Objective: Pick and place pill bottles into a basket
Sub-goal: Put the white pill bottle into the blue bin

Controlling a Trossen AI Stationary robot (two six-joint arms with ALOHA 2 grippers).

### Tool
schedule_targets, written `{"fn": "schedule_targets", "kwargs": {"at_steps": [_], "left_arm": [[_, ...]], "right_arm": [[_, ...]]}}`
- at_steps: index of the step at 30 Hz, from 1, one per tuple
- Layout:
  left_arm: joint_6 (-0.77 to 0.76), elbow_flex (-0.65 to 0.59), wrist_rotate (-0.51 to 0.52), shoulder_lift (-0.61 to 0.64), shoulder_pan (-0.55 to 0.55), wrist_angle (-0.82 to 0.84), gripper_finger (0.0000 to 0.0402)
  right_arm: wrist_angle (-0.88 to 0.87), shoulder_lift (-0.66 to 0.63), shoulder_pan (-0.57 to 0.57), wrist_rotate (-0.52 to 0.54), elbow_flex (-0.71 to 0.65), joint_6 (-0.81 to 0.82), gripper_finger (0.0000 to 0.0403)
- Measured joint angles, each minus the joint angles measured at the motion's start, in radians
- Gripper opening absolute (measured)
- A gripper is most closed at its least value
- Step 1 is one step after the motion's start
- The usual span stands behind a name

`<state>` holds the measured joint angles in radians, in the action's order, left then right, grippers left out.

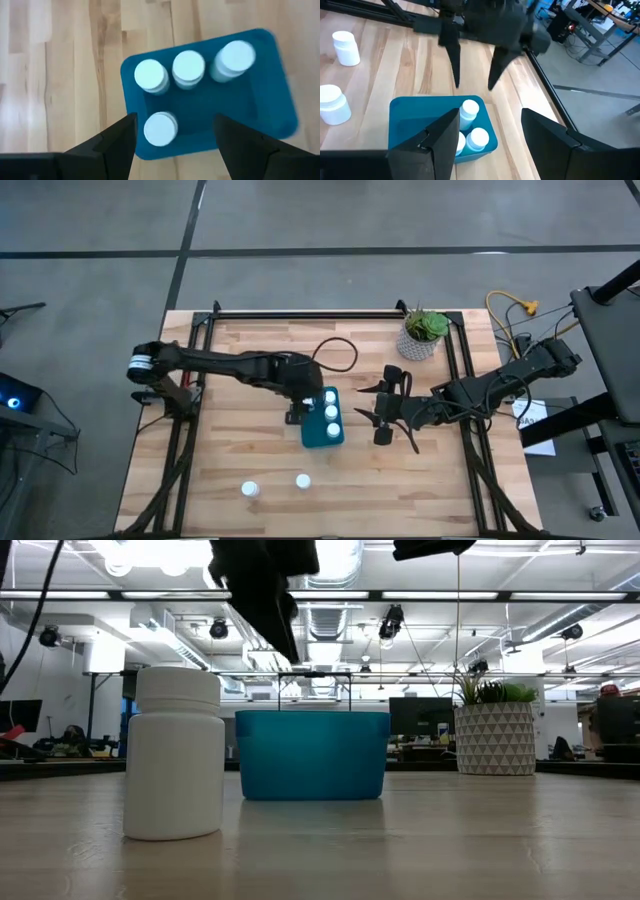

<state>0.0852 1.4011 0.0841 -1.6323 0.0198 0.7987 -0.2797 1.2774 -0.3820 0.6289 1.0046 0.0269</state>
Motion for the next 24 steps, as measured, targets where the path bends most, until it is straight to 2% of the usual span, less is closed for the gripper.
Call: {"fn": "schedule_targets", "kwargs": {"at_steps": [11,24], "left_arm": [[-0.054,-0.020,-0.001,0.119,0.115,0.074,0.0240],[-0.156,-0.021,-0.004,0.142,0.252,0.170,0.0240]], "right_arm": [[0.006,0.000,0.000,0.000,0.000,0.004,0.0206],[0.007,0.000,-0.011,0.000,-0.001,0.000,0.0206]]}}
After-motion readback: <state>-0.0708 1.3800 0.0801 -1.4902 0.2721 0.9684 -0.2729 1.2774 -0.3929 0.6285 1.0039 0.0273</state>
